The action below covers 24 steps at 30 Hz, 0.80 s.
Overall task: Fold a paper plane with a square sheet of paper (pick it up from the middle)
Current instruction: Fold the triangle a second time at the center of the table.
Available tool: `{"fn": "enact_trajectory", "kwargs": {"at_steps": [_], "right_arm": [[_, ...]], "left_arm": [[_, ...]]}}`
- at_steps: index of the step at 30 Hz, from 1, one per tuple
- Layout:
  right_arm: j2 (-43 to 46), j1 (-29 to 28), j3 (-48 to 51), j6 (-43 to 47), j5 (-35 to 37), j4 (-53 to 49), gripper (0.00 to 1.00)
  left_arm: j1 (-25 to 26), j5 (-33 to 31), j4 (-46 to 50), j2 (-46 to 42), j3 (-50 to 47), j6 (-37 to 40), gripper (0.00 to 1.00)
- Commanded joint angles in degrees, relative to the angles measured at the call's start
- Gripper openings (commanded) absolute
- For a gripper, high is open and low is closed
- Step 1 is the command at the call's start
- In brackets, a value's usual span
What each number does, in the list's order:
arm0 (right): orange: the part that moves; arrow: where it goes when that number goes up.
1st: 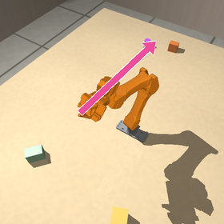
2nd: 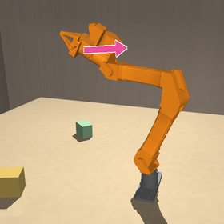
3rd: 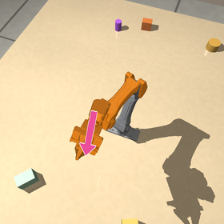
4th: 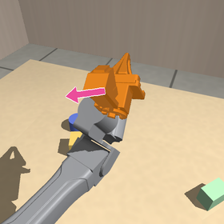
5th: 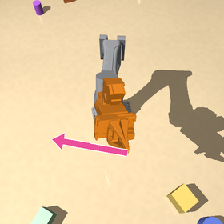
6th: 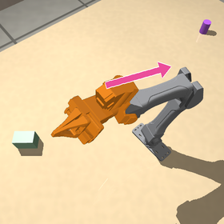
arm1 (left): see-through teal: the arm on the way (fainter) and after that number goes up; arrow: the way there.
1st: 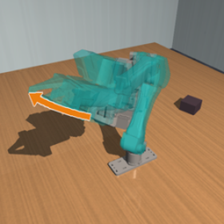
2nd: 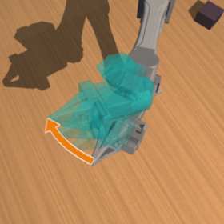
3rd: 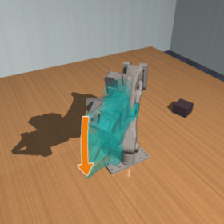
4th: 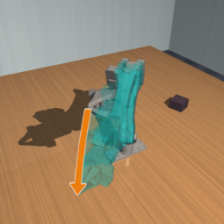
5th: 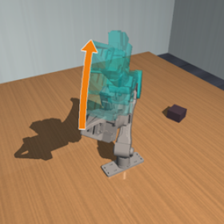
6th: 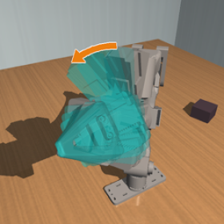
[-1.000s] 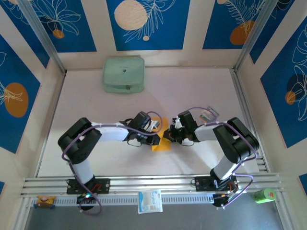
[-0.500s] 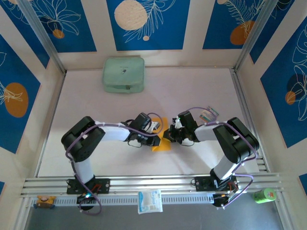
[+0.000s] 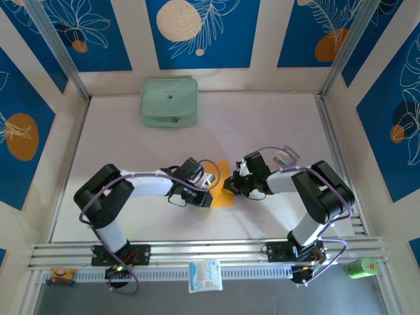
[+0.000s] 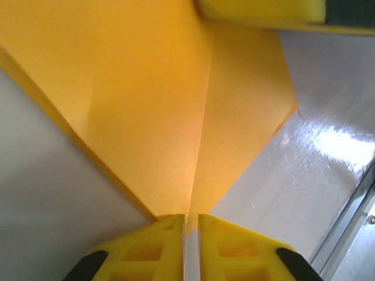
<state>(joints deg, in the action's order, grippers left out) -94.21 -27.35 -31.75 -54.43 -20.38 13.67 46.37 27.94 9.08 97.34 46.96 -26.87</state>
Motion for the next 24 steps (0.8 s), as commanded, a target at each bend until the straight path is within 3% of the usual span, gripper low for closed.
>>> {"fn": "enact_trajectory", "kwargs": {"at_steps": [1,8,13,18,24], "right_arm": [[-0.7,0.6,0.5,0.1,1.7,-4.2,0.00],[-0.5,0.6,0.1,0.2,1.2,-4.4,0.00],[-0.5,0.6,-0.3,0.3,0.7,-4.4,0.00],[1.7,1.0,-3.4,2.7,-0.6,-8.1,0.01],[3.5,-1.8,-5.0,3.0,-1.8,-8.3,0.01]], "left_arm": [[0.5,-0.8,3.0,-3.0,0.6,1.2,0.14],[0.2,0.8,-3.9,-1.4,2.6,-3.6,0.16],[0.2,-0.5,-2.9,3.3,4.2,-3.7,0.15],[0.3,-3.4,-2.8,5.3,1.1,-4.4,0.07],[0.3,-2.5,-6.4,5.4,-2.3,-6.3,0.05]]}}
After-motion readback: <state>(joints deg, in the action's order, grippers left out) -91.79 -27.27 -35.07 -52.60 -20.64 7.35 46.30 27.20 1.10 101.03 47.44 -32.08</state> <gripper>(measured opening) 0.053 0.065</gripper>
